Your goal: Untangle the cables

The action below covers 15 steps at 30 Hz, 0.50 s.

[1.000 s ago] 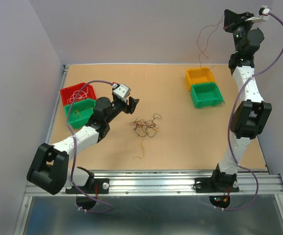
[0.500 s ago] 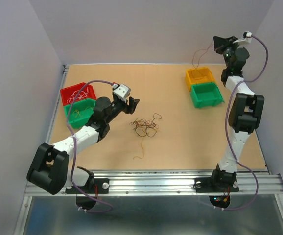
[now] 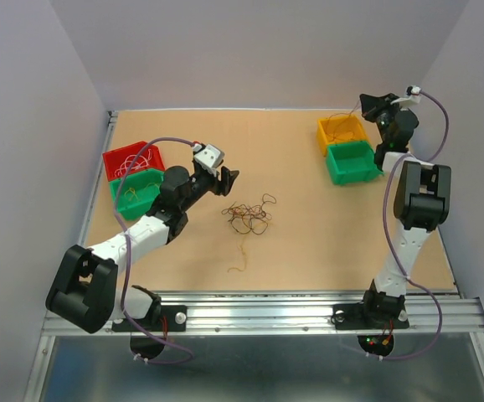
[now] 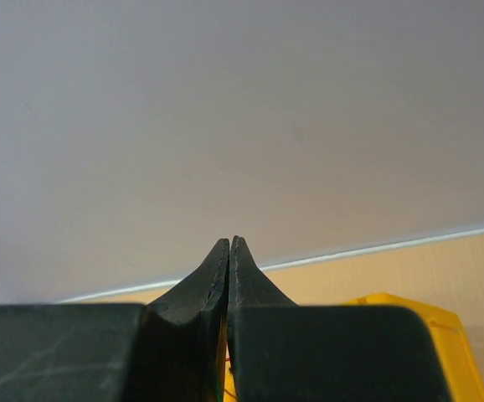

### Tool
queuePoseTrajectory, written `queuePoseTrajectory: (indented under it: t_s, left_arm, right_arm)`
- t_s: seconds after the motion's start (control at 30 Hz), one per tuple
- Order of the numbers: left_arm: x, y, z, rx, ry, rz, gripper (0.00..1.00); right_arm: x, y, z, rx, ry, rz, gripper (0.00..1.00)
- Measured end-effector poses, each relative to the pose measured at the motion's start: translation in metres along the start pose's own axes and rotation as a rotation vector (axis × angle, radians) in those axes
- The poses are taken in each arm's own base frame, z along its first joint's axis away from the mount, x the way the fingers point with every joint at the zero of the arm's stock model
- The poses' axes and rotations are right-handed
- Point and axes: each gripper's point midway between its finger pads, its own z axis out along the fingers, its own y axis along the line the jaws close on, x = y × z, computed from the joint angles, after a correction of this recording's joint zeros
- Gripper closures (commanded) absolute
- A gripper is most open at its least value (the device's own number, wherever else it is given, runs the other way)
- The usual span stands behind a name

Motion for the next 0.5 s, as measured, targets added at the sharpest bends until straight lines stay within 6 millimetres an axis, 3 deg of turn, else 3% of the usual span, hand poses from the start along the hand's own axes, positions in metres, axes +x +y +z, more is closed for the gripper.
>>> queuePoseTrajectory:
  t_s: [0.3,0.5]
  left_arm:
    - [0.0,0.0,-0.001,0.001,0.003,-0.001,0.31]
    - [0.002,-0.002,-0.001,0.012,0.009,-0.003,0.31]
  right_arm:
    - [-0.013,-0.01,-0.005,-0.01,-0.027,-0.052,0.99]
    - [0.013,-0.018,-0.016,0.001,0.033,-0.097,0.99]
